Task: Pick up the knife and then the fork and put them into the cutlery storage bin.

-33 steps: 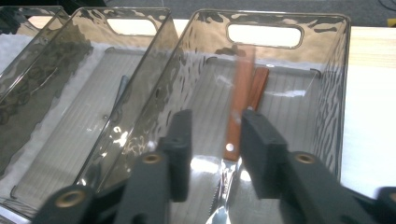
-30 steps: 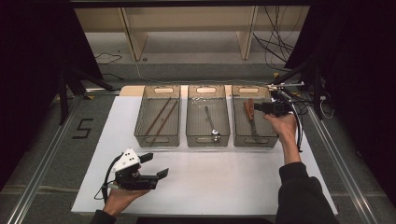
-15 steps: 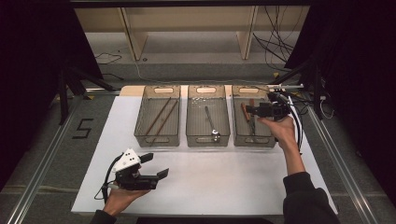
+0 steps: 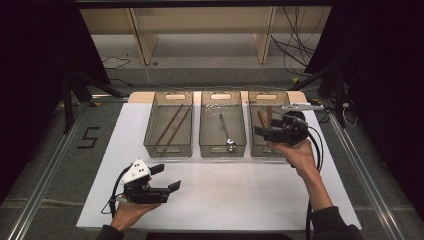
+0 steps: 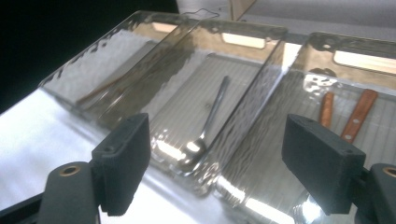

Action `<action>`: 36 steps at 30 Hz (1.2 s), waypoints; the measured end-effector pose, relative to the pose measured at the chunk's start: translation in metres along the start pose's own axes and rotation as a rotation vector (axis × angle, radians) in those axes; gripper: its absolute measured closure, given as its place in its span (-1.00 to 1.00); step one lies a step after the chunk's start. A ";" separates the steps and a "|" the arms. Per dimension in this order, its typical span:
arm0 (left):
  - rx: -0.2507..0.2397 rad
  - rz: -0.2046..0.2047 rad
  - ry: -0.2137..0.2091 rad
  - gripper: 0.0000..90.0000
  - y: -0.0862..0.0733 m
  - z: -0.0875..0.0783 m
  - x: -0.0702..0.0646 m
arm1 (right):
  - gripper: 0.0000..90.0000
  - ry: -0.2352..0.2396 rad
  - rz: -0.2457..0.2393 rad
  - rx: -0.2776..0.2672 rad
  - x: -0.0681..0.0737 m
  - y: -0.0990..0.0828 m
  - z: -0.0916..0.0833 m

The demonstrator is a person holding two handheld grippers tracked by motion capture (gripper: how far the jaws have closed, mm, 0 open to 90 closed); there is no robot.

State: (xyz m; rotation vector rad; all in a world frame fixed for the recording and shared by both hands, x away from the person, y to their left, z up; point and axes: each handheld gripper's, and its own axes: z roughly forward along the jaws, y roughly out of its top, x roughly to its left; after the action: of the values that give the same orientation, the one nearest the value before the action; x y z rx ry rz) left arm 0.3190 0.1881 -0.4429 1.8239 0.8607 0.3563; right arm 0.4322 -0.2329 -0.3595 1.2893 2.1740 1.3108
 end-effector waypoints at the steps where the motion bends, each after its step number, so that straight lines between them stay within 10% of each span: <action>1: 0.002 0.002 0.000 -0.65 0.000 0.000 0.000 | -0.46 0.005 -0.009 -0.003 0.003 -0.002 -0.001; 36: -0.007 -0.014 -0.019 -0.65 0.001 -0.001 0.000 | -0.46 0.121 -0.068 -0.107 0.054 -0.077 -0.021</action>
State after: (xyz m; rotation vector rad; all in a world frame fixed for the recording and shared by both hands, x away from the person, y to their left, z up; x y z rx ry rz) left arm 0.3186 0.1886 -0.4415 1.8114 0.8584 0.3321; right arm 0.3466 -0.2151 -0.4014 1.1128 2.1734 1.4906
